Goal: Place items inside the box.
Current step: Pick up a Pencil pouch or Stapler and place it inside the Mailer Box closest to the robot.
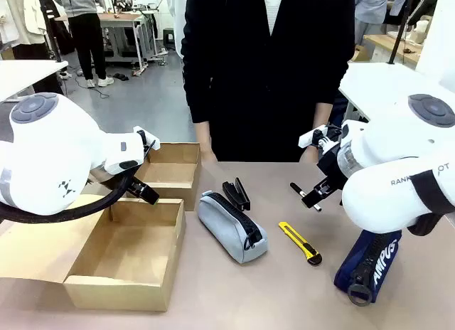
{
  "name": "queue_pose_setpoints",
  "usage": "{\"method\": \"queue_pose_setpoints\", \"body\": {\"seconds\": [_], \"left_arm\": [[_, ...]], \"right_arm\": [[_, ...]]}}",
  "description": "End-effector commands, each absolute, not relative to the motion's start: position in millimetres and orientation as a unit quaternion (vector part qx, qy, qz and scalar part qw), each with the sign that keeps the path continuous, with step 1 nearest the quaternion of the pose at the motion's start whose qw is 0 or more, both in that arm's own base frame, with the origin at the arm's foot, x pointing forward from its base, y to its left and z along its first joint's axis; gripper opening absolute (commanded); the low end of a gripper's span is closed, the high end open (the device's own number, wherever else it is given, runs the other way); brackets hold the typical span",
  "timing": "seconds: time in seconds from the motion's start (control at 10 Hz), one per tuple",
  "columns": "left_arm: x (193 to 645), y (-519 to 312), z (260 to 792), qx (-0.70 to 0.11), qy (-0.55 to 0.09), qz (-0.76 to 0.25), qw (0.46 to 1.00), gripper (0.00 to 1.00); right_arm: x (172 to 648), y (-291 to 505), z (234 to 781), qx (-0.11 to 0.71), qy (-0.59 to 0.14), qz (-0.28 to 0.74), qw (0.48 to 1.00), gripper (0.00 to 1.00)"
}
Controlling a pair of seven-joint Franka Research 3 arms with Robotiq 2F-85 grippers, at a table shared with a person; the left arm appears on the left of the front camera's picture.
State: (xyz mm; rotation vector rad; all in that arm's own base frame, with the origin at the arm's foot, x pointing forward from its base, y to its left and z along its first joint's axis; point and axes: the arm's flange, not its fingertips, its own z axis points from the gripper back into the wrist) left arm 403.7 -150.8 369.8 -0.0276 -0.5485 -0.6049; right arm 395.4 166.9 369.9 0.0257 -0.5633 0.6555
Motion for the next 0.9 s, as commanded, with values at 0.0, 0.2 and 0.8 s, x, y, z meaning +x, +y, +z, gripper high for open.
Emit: {"method": "queue_pose_setpoints", "body": {"seconds": [0.0,0.2,0.8], "left_arm": [[403.6,-150.8,369.9,-0.013,-0.267,-0.294,0.918,1.0],[403.6,-150.8,369.9,-0.013,-0.267,-0.294,0.918,1.0],[403.6,-150.8,369.9,-0.013,-0.267,-0.294,0.918,1.0]], "right_arm": [[395.4,167.0,370.0,0.012,-0.273,0.318,0.908,1.0],[395.4,167.0,370.0,0.012,-0.273,0.318,0.908,1.0],[395.4,167.0,370.0,0.012,-0.273,0.318,0.908,1.0]]}}
